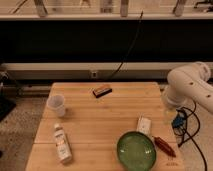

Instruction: Push the eraser across the table

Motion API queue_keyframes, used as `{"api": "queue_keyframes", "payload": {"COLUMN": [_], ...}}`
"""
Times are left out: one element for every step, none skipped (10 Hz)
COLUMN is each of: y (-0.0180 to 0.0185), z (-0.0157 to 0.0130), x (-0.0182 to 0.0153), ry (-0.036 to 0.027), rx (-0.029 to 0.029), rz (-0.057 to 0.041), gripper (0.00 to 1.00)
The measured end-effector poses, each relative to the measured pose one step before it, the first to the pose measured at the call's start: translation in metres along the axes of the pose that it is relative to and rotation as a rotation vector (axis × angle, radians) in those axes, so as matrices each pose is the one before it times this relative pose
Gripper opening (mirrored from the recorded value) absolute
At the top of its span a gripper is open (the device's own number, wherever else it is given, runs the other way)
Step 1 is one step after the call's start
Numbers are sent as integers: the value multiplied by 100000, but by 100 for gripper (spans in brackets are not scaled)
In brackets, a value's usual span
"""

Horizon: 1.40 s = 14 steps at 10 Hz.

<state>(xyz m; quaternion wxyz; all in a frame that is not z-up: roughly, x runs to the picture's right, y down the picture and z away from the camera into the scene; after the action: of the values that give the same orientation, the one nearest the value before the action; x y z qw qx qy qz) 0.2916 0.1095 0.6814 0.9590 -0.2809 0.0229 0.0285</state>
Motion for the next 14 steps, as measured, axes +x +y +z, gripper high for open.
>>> {"api": "queue_keyframes", "payload": {"y": [-77, -802, -669, -1358, -939, -386, -465, -537, -634, -1199, -727, -1247, -651, -482], "z": [-19, -90, -86, 8, -73, -59, 25, -45, -1, -8, 39, -10, 8, 90], "x": [-30, -792, -768, -1542, -962, -258, -206, -374, -440, -947, -578, -1066, -207, -337], "ry": [82, 574, 227, 112, 381, 353, 81, 40, 383, 109, -36, 49, 720, 147], "rx": [111, 787, 358, 801, 613, 268, 388, 548, 171, 982, 558, 921, 259, 23], "rz": [-113, -2008, -1628, -2310, -1751, -1477, -1719, -1640, -1097, -2050, -1144, -2581, -1729, -931], "gripper": [80, 80, 80, 80, 80, 80, 80, 80, 80, 80, 80, 80, 80, 80]}}
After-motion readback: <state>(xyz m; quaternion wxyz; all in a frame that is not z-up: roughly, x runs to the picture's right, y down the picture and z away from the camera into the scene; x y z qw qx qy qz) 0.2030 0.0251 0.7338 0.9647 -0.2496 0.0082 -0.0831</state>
